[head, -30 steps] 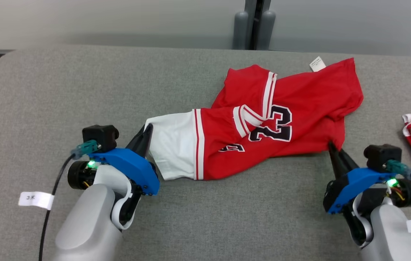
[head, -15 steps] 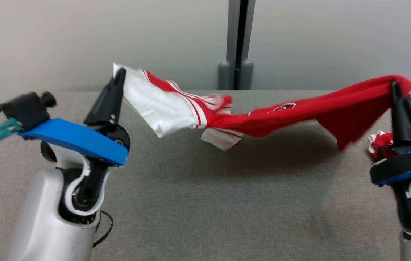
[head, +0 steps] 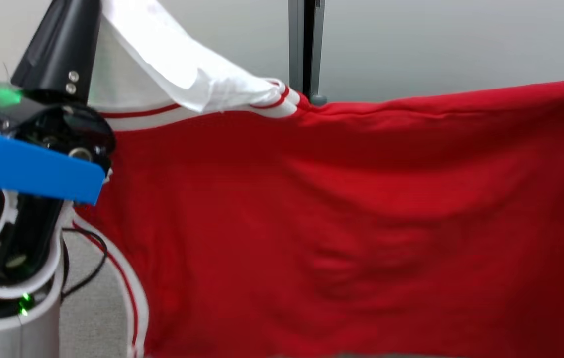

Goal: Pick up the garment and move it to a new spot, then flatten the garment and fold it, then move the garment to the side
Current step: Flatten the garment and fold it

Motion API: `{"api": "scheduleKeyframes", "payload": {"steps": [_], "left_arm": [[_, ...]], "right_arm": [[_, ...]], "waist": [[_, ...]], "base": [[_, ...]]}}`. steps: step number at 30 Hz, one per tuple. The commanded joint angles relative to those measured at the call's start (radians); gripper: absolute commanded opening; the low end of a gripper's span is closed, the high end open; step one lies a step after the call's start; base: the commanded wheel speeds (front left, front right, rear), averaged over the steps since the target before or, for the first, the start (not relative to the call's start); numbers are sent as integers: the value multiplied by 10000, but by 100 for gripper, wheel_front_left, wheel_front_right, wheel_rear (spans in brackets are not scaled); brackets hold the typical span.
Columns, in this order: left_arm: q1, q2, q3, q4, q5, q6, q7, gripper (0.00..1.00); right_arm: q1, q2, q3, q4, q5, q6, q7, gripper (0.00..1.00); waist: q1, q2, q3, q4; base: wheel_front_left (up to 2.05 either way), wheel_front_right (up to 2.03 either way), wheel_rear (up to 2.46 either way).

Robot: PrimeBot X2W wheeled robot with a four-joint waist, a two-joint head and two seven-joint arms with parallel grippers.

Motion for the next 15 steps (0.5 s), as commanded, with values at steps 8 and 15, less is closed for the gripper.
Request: {"api": "scheduleKeyframes", "payload": {"steps": [8,15], "left_arm": [[-1924,800,-753,1919,1580,-281,303,0],[-4646,483,-1091,4411,2893,-450,-705,0]], "right_arm": [[-938,-529,650,1166,371,4,453,0],[-4689,-812,1145,4126,-739,3,-222,0]], "waist": [[2,0,1360,61],[2,0,2804,87]], "base": [[0,0,0],[0,0,0]]}}
